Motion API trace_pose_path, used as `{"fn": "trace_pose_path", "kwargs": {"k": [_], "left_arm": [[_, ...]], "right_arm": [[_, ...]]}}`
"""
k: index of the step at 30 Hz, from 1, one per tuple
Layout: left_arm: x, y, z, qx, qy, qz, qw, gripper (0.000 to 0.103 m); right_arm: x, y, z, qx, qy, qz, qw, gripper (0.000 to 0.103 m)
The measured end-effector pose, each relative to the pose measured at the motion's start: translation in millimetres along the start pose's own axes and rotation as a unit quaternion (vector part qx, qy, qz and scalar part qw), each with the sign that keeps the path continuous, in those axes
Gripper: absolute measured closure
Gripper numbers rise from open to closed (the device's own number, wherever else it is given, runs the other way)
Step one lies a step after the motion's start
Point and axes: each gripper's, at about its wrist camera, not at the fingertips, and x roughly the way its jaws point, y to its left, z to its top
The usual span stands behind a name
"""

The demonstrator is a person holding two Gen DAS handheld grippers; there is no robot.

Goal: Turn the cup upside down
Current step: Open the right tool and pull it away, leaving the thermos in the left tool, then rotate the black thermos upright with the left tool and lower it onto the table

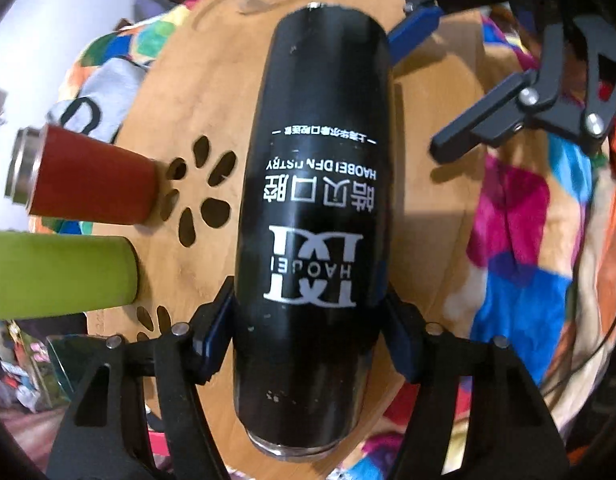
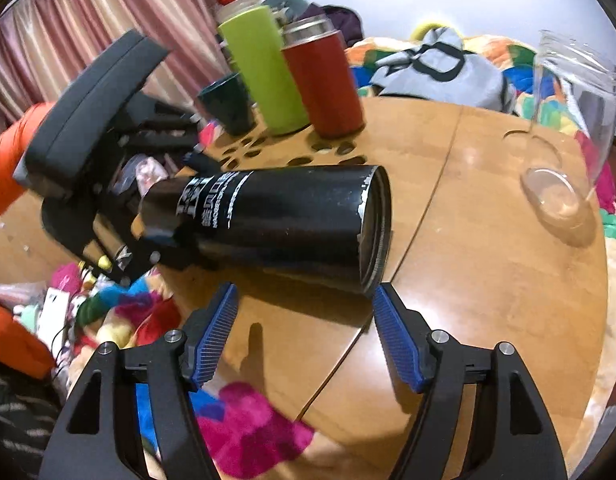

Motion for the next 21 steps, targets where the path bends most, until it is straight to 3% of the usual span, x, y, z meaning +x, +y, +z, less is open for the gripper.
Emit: {"fn": "trace_pose_path", "kwargs": {"k": [8,13,16,21], "left_arm": [[-12.4,-17.2,-19.7,-0.069,-0.091,0.049,0.9923,0.038],[-16.8,-23.2,-30.9,-0.095,-0.121,0.039,0.9874,0.039],[-19.1,-30.9,-31.4,-0.094,-0.104,0.03,0.9897,0.039],[-15.2,-18.2,-16.1,-0.127,-0.062,-0.037,0.9893,0.031]], "right_arm": [[0.2,-16.3,7.8,0.051,-0.002,0.031,0.998,0.035],[7.5,-4.3,12.0,0.054,0.014,0.043,0.998,0.035],[12.6,-2.8,18.4,0.069,0.026,0.048,0.996,0.027],[15.3,-2.8,27.4,0.084,0.038,0.031,0.995,0.025]]}}
